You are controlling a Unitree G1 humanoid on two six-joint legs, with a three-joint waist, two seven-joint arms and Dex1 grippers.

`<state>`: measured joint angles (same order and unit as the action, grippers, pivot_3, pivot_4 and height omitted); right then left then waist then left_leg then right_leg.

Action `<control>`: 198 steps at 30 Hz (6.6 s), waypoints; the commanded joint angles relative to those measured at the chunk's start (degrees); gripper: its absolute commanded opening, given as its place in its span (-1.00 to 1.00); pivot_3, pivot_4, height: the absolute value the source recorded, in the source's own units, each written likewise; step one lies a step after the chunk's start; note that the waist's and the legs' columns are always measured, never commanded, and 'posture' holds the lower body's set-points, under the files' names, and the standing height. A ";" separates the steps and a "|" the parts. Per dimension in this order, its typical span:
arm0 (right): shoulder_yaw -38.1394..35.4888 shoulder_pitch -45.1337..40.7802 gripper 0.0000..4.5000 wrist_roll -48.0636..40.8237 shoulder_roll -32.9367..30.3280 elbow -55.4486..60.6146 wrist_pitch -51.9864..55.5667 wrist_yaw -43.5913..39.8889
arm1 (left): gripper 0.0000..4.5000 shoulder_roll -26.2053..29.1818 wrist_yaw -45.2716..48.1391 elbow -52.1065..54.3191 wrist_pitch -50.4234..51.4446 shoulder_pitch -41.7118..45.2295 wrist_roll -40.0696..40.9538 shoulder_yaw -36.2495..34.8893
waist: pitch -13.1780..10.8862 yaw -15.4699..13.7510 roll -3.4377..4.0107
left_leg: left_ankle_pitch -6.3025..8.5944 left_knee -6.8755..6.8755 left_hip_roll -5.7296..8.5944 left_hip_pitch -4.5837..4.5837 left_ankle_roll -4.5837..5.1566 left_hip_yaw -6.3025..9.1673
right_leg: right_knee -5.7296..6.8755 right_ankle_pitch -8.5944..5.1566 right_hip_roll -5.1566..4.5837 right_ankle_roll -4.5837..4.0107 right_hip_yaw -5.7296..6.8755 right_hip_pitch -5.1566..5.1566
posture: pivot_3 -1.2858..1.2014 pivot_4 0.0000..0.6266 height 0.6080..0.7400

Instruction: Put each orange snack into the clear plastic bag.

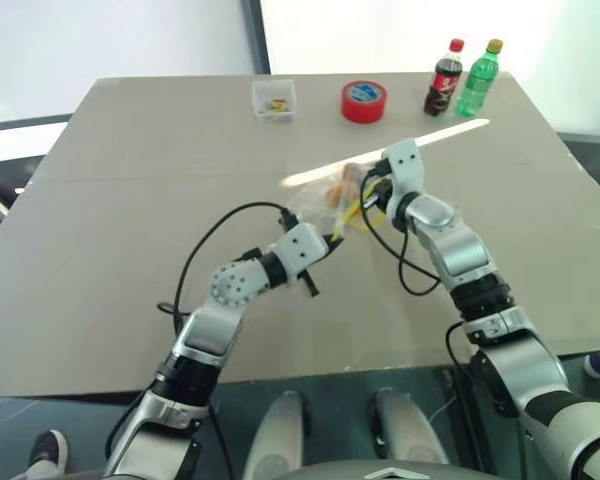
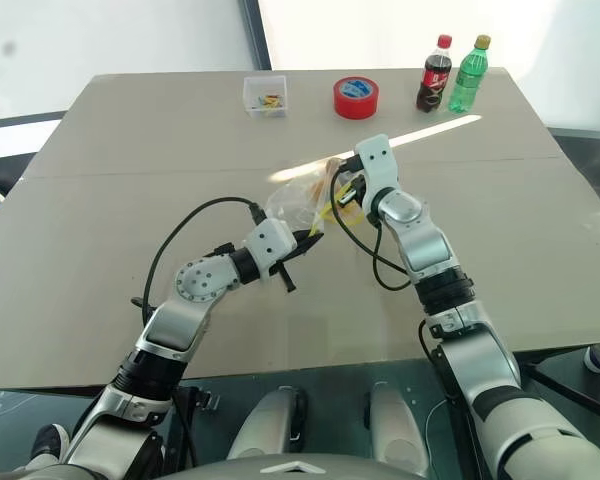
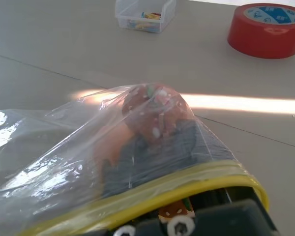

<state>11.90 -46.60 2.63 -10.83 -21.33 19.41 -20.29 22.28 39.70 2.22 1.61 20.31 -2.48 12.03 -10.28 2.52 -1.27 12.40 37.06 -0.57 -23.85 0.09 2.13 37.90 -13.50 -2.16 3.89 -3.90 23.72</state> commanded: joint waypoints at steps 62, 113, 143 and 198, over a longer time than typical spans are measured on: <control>1.64 6.83 0.97 -1.41 -24.45 10.78 -6.45 -22.99 | -1.00 -0.52 -6.10 -1.99 -0.85 0.69 2.51 -5.35 | 0.00 -0.07 0.00 | 0.00 0.05 -0.02 0.02 0.00 -0.03 | -0.05 -0.01 0.01 0.01 0.00 -0.07 | 0.03 -0.52 1.00; 2.21 1.28 0.41 6.78 -18.68 -3.91 -28.35 -21.47 | -1.00 0.48 -5.70 -3.81 -2.02 1.11 2.12 -5.37 | -0.01 -0.21 0.00 | 0.00 0.02 0.01 0.03 0.00 -0.02 | -0.05 0.00 -0.04 0.00 -0.02 -0.08 | 0.03 -0.52 1.00; -5.84 -2.78 -0.98 -4.75 -34.93 12.75 -4.51 -39.62 | -1.00 9.13 -0.63 -2.77 4.01 15.05 -1.47 -5.14 | -0.14 -0.63 0.17 | 0.00 0.05 0.04 -0.02 0.01 0.04 | -0.10 0.00 -0.06 0.01 0.07 -0.11 | 0.03 -0.52 1.00; 8.26 -6.71 0.31 6.33 -18.50 14.09 -29.73 -36.07 | -1.00 11.23 9.75 3.41 11.40 20.78 -6.66 2.15 | -0.18 -0.21 0.23 | 0.00 0.13 0.00 -0.03 0.00 0.01 | -0.02 -0.01 0.01 0.00 0.05 -0.07 | 0.03 -0.52 1.00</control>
<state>20.61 -52.96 8.50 -29.11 -7.79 -8.59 -57.32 33.56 49.13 2.62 12.81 40.54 -9.92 15.07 -10.46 2.31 -1.04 12.40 37.19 -0.57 -23.89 0.09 2.15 37.88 -13.50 -2.16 3.90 -3.85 23.65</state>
